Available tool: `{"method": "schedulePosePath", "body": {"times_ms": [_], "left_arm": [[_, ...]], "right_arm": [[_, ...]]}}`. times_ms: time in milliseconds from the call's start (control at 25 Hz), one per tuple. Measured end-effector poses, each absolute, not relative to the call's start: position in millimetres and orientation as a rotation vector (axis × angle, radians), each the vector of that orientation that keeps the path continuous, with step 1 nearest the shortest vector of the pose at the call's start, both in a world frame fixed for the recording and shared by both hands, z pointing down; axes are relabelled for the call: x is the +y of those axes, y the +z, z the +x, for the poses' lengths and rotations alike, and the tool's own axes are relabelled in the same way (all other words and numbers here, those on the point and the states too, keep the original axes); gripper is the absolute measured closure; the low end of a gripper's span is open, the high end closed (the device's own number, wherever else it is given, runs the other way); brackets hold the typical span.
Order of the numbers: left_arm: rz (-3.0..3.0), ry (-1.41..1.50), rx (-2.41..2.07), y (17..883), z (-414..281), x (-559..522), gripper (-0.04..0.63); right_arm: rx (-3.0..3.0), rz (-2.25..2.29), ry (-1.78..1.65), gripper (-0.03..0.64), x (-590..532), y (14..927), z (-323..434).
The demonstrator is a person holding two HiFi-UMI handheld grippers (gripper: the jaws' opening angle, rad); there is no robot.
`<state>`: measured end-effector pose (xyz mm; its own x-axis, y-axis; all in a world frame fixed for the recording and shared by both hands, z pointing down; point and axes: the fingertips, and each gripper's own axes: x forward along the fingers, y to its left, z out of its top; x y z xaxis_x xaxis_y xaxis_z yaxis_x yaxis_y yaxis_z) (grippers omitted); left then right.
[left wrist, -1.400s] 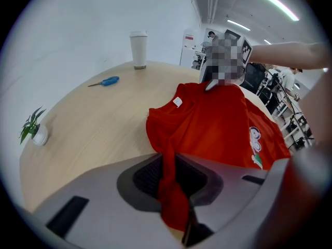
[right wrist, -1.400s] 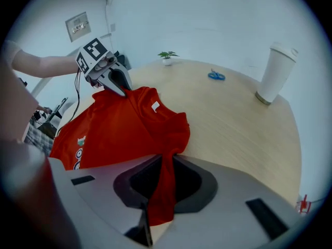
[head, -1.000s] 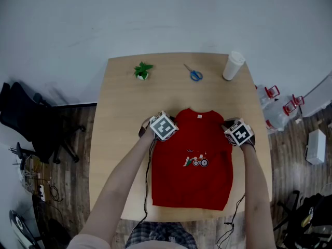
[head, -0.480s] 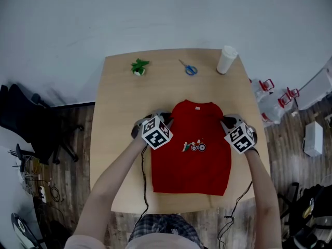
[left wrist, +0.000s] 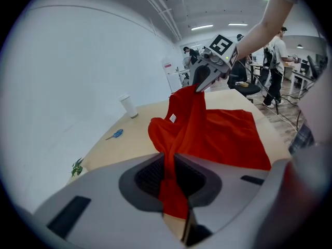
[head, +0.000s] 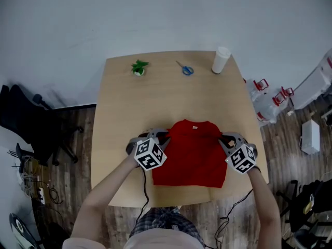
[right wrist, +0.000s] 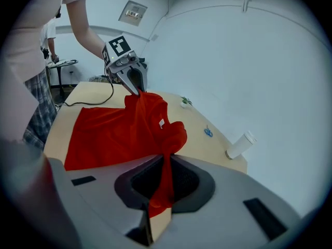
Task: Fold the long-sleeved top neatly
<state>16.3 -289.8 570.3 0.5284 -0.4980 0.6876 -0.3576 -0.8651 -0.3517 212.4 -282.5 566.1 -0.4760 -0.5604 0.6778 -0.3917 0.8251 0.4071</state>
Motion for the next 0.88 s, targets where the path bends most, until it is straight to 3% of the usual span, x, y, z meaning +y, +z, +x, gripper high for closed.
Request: {"method": "schedulePosePath", "body": {"times_ms": [480, 880], "left_arm": [[-2.637, -1.322, 0.662, 614.5, 12.6, -170.1, 0.538], [-2.753, -1.452, 0.677, 655.4, 5.6, -123.6, 0.52]], "right_arm": [[-2.131, 0.606, -0.144, 0.569, -148.6, 615.2, 207.9], [-2.065, 0.541, 0.009, 0.554, -99.7, 667.5, 219.1]]}}
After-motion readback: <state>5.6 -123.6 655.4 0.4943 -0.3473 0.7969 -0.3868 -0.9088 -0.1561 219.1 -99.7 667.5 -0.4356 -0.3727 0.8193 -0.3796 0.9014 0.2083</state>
